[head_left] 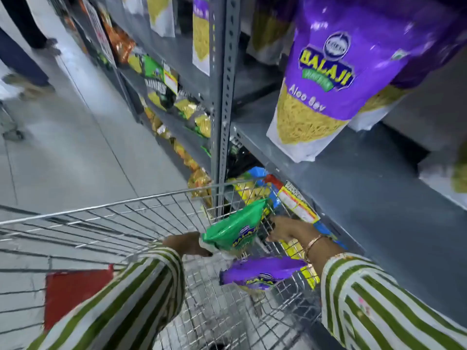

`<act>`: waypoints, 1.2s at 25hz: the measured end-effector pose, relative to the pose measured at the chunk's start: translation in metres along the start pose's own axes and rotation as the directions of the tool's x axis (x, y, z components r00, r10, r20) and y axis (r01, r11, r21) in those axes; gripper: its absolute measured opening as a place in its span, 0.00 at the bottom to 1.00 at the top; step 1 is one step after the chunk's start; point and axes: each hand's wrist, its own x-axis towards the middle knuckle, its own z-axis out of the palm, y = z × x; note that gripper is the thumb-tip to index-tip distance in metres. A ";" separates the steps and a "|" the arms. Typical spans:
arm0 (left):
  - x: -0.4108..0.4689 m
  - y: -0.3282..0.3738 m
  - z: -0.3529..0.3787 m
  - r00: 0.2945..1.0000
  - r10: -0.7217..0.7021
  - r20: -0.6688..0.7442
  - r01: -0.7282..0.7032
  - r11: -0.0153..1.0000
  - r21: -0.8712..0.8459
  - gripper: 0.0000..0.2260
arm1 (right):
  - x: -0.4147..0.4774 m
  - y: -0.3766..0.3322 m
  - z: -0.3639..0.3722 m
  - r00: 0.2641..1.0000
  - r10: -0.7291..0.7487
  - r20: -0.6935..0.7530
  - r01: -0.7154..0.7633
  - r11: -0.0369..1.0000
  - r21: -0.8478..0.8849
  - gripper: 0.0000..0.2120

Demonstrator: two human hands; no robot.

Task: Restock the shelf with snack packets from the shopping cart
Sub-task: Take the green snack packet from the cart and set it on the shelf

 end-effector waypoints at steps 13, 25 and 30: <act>0.062 0.031 0.088 0.900 -0.159 -0.406 -0.159 0.748 -0.645 0.44 | 0.098 0.007 0.060 0.982 -0.148 -0.118 0.189 0.806 0.561 0.36; -0.059 0.058 -0.029 0.962 -0.183 -0.204 0.017 0.782 -0.623 0.18 | -0.027 -0.044 -0.011 0.901 -0.171 -0.398 0.361 0.806 0.470 0.31; -0.145 0.095 -0.096 0.944 0.061 -0.324 -0.214 0.860 -0.462 0.22 | -0.114 -0.053 -0.062 0.770 -0.213 -0.601 0.545 0.708 0.449 0.31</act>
